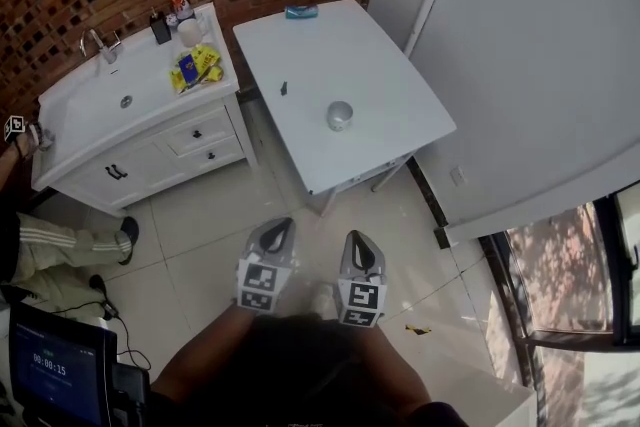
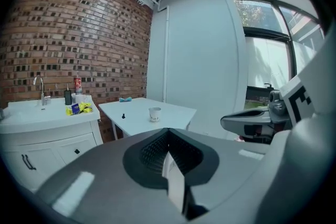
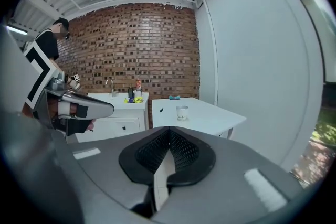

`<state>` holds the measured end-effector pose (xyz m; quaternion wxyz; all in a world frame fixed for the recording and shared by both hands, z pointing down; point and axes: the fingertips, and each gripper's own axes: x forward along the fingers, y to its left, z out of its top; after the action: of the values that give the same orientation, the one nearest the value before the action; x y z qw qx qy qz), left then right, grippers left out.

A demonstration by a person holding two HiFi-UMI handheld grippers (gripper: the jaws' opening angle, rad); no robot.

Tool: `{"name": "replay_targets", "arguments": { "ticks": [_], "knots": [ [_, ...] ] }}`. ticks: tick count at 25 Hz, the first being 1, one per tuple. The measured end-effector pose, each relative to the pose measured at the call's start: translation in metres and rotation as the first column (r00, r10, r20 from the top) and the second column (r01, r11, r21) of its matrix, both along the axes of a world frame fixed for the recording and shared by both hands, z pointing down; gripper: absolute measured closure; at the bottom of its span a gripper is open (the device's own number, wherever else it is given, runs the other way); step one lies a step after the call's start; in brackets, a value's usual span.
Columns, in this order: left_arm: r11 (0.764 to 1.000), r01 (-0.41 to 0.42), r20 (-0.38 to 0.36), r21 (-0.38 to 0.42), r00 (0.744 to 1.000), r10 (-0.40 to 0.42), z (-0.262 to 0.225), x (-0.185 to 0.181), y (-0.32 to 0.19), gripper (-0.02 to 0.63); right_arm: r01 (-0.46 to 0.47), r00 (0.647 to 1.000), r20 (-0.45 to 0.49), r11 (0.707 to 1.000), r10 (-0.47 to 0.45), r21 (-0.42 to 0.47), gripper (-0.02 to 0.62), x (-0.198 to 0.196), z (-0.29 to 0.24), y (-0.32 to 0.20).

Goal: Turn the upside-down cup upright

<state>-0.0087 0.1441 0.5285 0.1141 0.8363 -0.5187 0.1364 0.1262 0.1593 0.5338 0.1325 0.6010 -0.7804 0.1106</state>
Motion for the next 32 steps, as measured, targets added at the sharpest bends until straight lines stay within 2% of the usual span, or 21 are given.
{"name": "replay_targets", "arguments": {
  "ticks": [8, 17, 25, 32],
  "knots": [
    [1.000, 0.013, -0.013, -0.024, 1.000, -0.014, 0.010, -0.027, -0.002, 0.609, -0.008, 1.000, -0.020, 1.000, 0.009, 0.013, 0.584, -0.012, -0.001, 0.006],
    [0.999, -0.029, -0.006, -0.020, 1.000, 0.029, 0.006, -0.019, 0.001, 0.609, -0.020, 0.999, -0.034, 1.000, 0.021, 0.021, 0.584, -0.012, -0.008, 0.007],
    [1.000, -0.017, 0.002, -0.008, 1.000, 0.017, 0.011, -0.017, 0.000, 0.609, -0.007, 1.000, -0.028, 1.000, 0.008, 0.029, 0.584, -0.011, 0.002, 0.005],
    [1.000, -0.024, 0.001, -0.013, 1.000, 0.024, -0.003, -0.025, -0.001, 0.609, -0.002, 0.999, -0.035, 1.000, 0.003, 0.031, 0.583, -0.023, -0.013, 0.004]
  ]
}}
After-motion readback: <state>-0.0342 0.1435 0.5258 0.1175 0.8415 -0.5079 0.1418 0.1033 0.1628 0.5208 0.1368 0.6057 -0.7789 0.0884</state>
